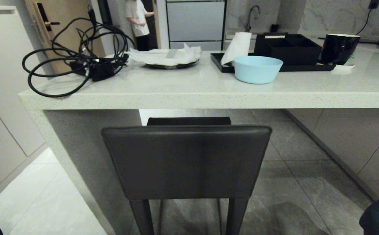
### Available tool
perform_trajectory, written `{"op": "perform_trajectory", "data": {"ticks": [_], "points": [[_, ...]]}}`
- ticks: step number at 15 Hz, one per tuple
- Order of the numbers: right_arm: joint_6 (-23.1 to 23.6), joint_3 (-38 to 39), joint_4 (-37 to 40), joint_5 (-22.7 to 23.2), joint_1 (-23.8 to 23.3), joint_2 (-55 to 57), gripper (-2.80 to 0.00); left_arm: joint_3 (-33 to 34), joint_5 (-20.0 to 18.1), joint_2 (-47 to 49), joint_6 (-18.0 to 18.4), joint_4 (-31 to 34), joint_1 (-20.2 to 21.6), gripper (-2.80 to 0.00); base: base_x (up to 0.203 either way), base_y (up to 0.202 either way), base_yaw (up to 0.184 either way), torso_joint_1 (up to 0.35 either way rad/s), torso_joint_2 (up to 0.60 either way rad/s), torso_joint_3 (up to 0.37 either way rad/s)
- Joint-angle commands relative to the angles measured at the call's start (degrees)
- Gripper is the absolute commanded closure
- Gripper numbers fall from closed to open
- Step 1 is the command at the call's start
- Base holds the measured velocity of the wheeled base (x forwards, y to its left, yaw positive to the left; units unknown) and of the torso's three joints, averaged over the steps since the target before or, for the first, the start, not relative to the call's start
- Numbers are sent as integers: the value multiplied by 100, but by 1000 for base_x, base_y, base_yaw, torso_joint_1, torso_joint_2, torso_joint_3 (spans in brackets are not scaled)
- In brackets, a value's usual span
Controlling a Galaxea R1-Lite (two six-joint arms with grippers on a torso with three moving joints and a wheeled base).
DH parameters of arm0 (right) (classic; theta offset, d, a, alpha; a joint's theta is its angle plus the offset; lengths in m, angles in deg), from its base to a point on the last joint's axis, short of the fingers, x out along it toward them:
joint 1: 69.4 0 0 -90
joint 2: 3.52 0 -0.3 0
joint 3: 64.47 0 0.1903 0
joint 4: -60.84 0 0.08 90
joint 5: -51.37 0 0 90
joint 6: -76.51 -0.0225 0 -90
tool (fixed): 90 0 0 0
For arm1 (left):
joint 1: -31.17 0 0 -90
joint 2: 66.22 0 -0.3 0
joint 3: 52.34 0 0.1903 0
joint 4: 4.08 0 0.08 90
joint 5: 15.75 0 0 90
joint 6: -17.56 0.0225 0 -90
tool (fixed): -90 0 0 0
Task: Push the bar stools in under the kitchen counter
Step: Pull the gray chair out from under the dining table
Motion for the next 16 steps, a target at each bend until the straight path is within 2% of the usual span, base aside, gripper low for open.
{"op": "perform_trajectory", "data": {"ticks": [1,8,9,16], "points": [[4,0,0,2,0,7,0,105,-4,-1,-4,-5,0,0,0,0,0,0,0,0],[-31,0,0,2,0,7,0,105,-4,-1,-179,-26,-5,0,0,0,0,0,0,0],[-31,0,0,2,0,7,-280,105,-4,-1,-201,-23,-9,-280,0,0,0,0,0,0],[-48,0,0,2,0,7,-280,105,13,-1,-230,-32,-9,-280,0,0,0,0,0,0]]}}
